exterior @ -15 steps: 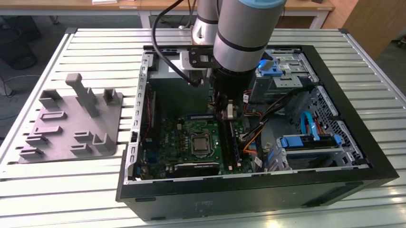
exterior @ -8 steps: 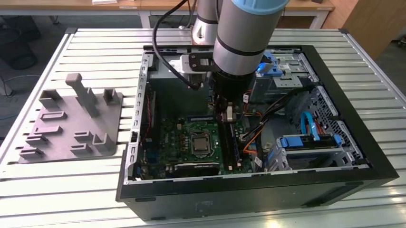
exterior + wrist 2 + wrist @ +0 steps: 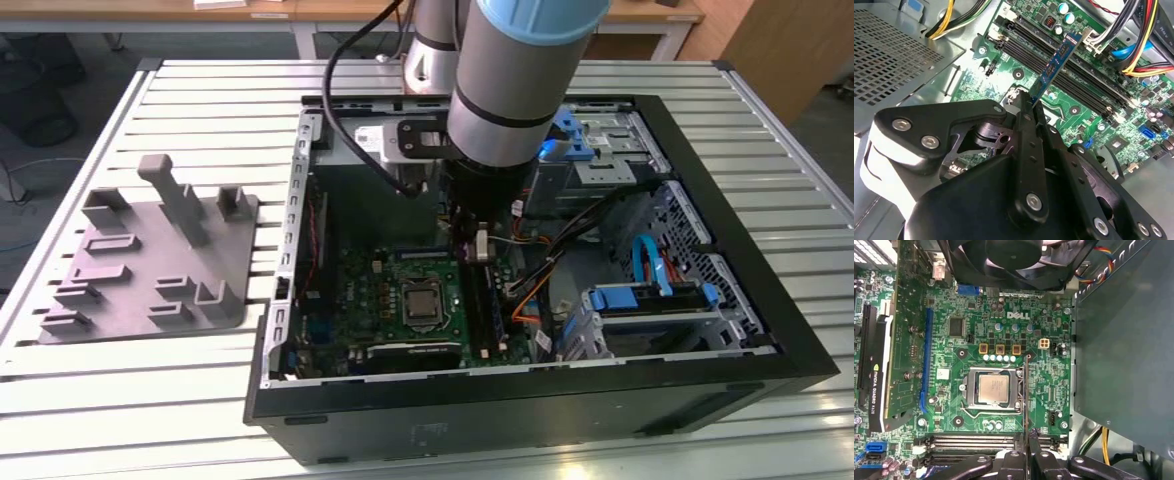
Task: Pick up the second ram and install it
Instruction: 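Pick up the second ram and move it above second insertion slot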
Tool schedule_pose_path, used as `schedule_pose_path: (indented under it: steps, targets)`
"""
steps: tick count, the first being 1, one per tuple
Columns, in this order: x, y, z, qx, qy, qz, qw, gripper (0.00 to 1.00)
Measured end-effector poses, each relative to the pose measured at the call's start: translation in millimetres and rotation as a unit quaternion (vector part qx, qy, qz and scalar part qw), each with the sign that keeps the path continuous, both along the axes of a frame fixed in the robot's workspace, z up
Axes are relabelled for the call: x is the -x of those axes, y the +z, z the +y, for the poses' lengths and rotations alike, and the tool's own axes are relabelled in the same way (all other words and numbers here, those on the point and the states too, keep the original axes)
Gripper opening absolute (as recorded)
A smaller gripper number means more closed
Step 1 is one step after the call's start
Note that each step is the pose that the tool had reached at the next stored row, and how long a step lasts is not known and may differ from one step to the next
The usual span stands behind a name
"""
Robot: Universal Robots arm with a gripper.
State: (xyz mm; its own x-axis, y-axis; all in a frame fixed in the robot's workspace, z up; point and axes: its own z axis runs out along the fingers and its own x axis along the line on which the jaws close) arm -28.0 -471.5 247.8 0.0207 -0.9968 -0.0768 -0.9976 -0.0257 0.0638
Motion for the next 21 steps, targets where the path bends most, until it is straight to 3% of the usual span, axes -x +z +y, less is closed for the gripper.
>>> schedule_pose_path:
  steps: [9,15,21]
  targets:
    - [0.0,-6.0,-3.8,-0.0001,0.000,-0.0002,1.0000,0.14]
    - [0.3,7.6,-4.0,0.0000,0.000,-0.0014,1.0000,0.14]
    - [0.3,8.2,-4.5,0.0010,0.000,-0.0016,1.0000,0.14]
